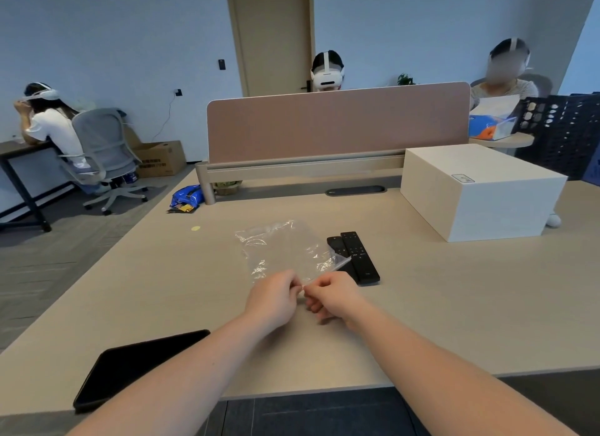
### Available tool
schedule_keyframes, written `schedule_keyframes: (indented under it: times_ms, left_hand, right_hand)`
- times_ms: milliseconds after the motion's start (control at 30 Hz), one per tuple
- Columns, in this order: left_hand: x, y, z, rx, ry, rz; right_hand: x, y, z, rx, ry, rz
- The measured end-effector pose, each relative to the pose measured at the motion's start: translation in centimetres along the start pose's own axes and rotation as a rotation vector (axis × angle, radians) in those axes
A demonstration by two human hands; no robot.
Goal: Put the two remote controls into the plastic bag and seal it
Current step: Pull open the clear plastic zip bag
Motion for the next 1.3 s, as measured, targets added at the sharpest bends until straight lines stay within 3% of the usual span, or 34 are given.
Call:
schedule_keyframes:
  times_ms: [133,267,367,500,633,933,1100,1300]
  left_hand:
    - [-0.2,-0.4,0.5,0.005,0.015,0.018]
    - [0.2,0.6,1.3,-0.101,0.069,-0.040]
    - [0.3,1.3,1.2,-0.160,0.014,-0.107]
    - [0.1,0.9,0.7,-0.094,-0.160,-0.061]
    - [-0.1,0.3,0.4,-0.016,-0.212,0.020]
    - [-0.4,1.5,0.6,-0.069,-0.025,0.190]
    - [-1.2,0.4,0.1,0.038,0.023,0.362]
    - [-0.6,0.6,0.7,0.018,0.110,0.218]
  right_hand:
    - [0.1,0.2,0.1,-0.022,-0.024,0.014]
    - [-0.2,0.3,0.3,-0.087,-0.042,0.073]
    - [-0.2,0.4,0.3,-0.102,-0.043,0.095]
    - [-0.4,0.3,0.3,-0.092,-0.053,0.086]
    - [-0.4,0.2,0.6,-0.122,-0.054,0.071]
    - [-0.7,0.4,0.5,-0.100,-0.040,0.052]
    - [-1.0,0.6,0.5,-0.090,-0.039,0.078]
    - [-1.0,0.8,0.4,-0.066,-0.041,0.129]
Point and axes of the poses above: each hand's wrist, its own z-axis towards the middle knuckle, its own y-axis out of the back of the hand, x = y × z, the point moved 2 cm from there along z, towards the middle knuckle
